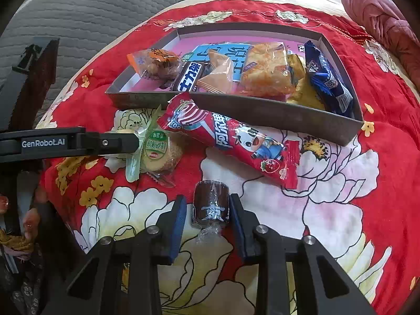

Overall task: Organize snacks
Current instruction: 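Grasp the brown wrapped cake with right tool while left tool grasps the green bag, then carry the brown cake with right tool while left tool carries the green bag into the tray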

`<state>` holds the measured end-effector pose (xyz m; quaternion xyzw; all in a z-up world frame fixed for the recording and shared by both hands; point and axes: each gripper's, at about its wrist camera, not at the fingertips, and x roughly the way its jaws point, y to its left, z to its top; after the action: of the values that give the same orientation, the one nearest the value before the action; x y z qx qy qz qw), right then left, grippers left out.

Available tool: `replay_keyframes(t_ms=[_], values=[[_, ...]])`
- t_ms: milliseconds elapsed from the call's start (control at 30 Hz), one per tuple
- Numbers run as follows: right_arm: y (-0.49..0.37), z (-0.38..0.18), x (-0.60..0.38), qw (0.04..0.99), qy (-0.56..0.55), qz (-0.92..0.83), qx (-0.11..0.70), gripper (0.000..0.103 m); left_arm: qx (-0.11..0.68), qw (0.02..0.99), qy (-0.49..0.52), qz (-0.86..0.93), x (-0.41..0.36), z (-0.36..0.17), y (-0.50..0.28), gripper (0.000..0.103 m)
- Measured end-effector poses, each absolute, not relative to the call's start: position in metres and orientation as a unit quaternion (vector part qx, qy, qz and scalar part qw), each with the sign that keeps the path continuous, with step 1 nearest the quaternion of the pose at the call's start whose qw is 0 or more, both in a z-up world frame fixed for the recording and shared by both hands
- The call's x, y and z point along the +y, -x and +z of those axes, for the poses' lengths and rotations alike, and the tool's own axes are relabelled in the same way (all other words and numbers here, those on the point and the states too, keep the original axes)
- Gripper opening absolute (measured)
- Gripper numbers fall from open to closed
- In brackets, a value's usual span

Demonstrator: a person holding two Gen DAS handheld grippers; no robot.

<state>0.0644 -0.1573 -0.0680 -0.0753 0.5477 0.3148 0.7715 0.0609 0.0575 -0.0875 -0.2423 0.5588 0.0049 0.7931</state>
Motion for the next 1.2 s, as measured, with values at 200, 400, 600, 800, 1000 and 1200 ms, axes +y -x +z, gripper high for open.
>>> replay_keyframes(t_ms=[200, 400, 600, 800, 1000, 1200], values=[[-0.065, -0.068, -0.154, 0.773, 0.082, 0.316, 0.545, 0.030, 0.551, 0.800, 0.239, 0.004, 0.058, -0.088, -0.062, 0.041], [-0.068, -0.065, -0.159, 0.773, 0.068, 0.319, 0.544, 0.028, 0.546, 0.799, 0.253, -0.003, 0.065, -0.086, -0.058, 0.039], [-0.066, -0.056, -0.164, 0.776, 0.055, 0.329, 0.535, 0.028, 0.541, 0.800, 0.259, 0.004, 0.074, -0.079, -0.049, 0.039], [-0.065, -0.041, -0.168, 0.781, 0.026, 0.348, 0.518, 0.028, 0.530, 0.807, 0.261, 0.016, 0.080, -0.065, -0.042, 0.039], [-0.065, -0.024, -0.171, 0.793, 0.010, 0.362, 0.490, 0.028, 0.510, 0.826, 0.237, 0.021, 0.077, -0.041, -0.039, 0.039], [-0.072, -0.020, -0.178, 0.800, -0.010, 0.360, 0.480, 0.028, 0.496, 0.838, 0.227, 0.020, 0.071, -0.023, -0.040, 0.039]])
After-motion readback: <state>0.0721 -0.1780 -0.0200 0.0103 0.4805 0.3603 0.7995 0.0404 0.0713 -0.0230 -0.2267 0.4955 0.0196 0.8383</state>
